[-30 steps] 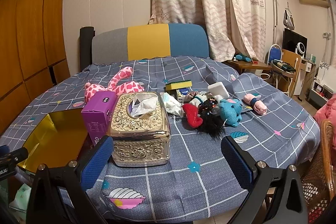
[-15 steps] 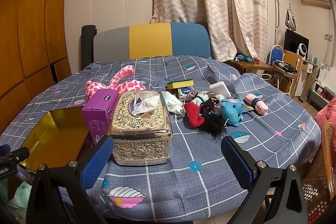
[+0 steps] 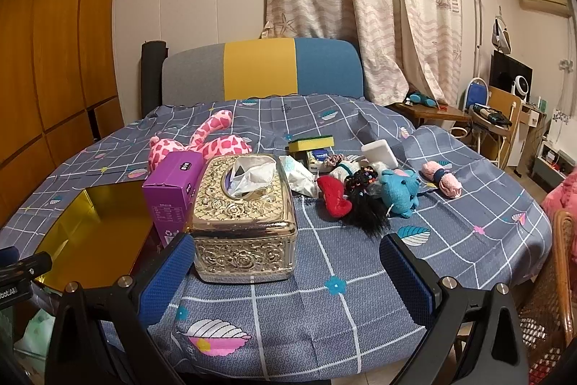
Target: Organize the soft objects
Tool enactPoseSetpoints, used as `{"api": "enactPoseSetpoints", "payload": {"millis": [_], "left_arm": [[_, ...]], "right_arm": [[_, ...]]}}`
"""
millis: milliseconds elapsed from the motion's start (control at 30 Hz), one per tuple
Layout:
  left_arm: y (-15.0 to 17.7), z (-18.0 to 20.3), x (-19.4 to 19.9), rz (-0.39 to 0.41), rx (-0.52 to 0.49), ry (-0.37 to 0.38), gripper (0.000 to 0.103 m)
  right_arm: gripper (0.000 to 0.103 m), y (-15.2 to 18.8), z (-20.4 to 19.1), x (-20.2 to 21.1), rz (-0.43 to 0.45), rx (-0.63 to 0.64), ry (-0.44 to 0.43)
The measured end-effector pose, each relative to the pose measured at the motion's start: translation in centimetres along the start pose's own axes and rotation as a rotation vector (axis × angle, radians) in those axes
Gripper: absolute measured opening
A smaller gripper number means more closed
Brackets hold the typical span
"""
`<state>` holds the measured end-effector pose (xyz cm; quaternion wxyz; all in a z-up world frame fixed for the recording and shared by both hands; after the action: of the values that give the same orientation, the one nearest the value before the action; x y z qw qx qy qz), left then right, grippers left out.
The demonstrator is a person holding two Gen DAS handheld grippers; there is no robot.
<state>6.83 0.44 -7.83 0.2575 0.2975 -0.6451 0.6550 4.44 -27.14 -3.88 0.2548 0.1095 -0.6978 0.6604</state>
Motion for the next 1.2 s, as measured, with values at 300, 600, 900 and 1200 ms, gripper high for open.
{"api": "enactPoseSetpoints", "payload": {"millis": [300,600,900,1200], "left_arm": [[0.1,0.0,-0.2,-0.008,0.000,0.001,0.079],[0.4,0.1,-0.5,-0.028,0.001,0.009,0.079],[0.4,0.4,-0.9,-0.043,-0.001,0.014,0.079],[0.0,1.8,-1.3,-0.061,0.031,0.156,0.079]], "right_arm": [[0.103,0.0,0.0,0.0,-0.003,0.003,-0.003],[0.103,0.1,0.0,0.0,-0.007,0.004,-0.002],[0.103,0.2,0.0,-0.2,-0.012,0.010,-0.008],[0.103,0.4,1.1,-1.0,-0.041,0.000,0.002]]}}
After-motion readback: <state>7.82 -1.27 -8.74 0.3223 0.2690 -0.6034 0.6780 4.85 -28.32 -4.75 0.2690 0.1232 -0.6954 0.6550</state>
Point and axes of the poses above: each gripper's, at about its wrist camera, not at the fingertips, and x roughly against the way its jaws point, z to its right, y to its underside, the point moved 9 cm from there along -x, roughly the way its jaws point
